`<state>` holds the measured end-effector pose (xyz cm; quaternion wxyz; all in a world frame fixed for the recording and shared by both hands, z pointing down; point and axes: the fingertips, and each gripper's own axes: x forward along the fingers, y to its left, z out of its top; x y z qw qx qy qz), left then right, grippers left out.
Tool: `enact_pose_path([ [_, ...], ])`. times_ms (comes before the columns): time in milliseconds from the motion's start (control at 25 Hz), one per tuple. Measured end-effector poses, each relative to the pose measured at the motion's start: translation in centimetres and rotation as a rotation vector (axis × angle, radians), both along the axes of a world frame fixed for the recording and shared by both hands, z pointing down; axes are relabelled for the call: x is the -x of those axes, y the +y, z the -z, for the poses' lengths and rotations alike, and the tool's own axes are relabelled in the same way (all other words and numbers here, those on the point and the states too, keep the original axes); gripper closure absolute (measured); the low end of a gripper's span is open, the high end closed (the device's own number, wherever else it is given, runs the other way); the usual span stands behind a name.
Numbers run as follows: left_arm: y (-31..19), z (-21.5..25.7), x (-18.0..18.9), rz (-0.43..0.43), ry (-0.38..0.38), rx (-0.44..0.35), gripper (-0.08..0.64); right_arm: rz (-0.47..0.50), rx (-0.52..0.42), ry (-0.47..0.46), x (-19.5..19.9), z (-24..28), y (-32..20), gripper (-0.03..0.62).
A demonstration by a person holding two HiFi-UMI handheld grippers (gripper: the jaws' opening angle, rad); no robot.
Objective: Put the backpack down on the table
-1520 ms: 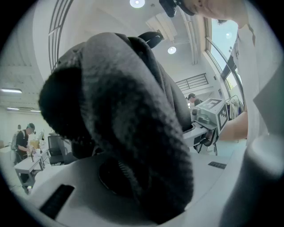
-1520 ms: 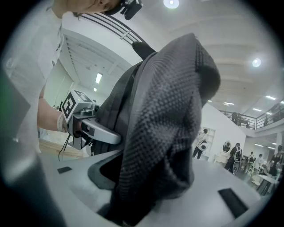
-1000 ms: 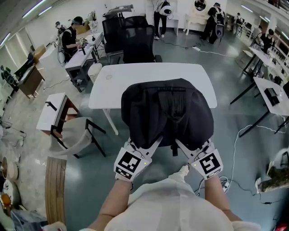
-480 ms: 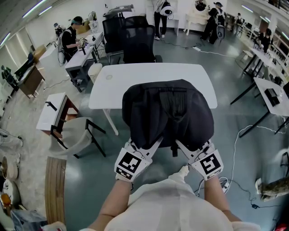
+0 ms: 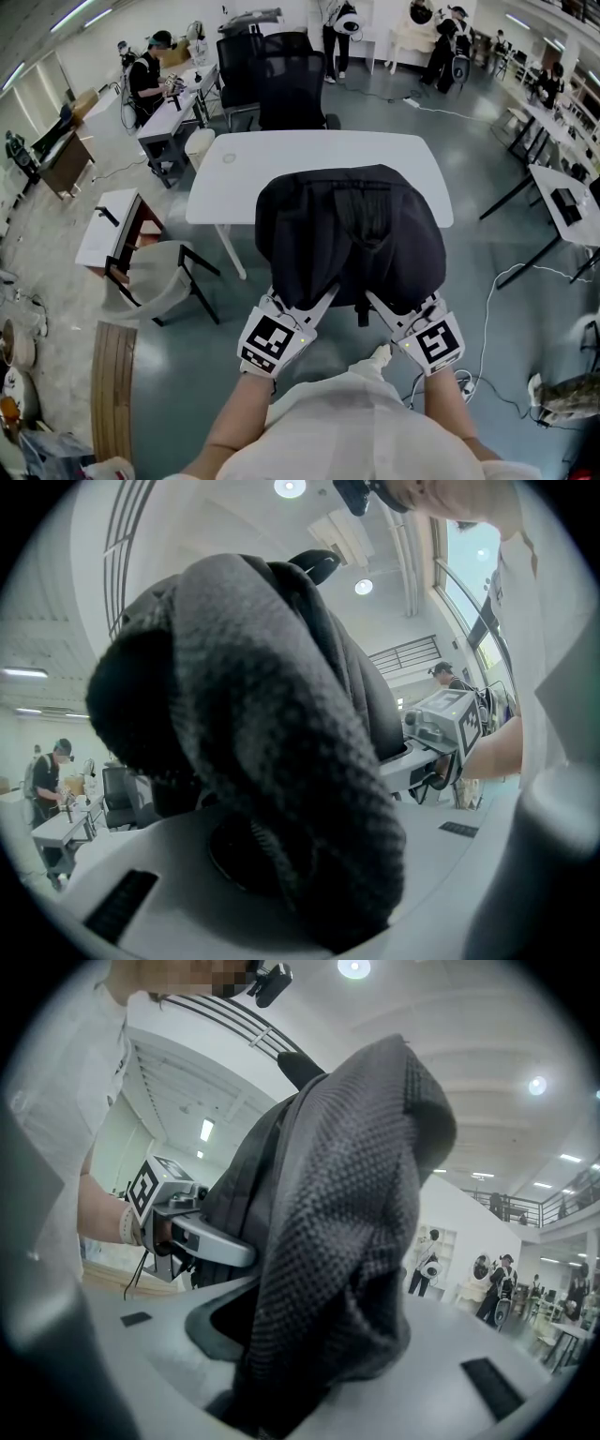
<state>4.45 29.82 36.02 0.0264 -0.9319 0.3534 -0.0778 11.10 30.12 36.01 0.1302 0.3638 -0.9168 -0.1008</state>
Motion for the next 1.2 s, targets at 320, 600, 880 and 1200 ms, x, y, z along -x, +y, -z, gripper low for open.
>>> enact_pose_path([
  [320, -0.6, 0.1, 0.4, 0.001, 0.001, 0.005, 0.454, 0.001, 0.016, -0.004, 0.4, 0.0, -0.6, 0.385],
  [600, -2.0, -0.6, -0.5, -0.003, 0.007, 0.019, 0.454, -0.002, 0.028, -0.002, -0.5, -0.6, -2.0, 0.385],
  [880, -7.3, -0.9, -1.4, 0.009, 0.001, 0.036, 0.454, 0.014, 0.045, -0.011, -1.4, -1.0, -7.4, 0.387],
  [1200, -15.0, -0.8, -3.0, 0.030, -0.010, 0.041, 0.454, 0.032, 0.054, -0.029, -3.0, -1.0, -15.3, 0.387],
])
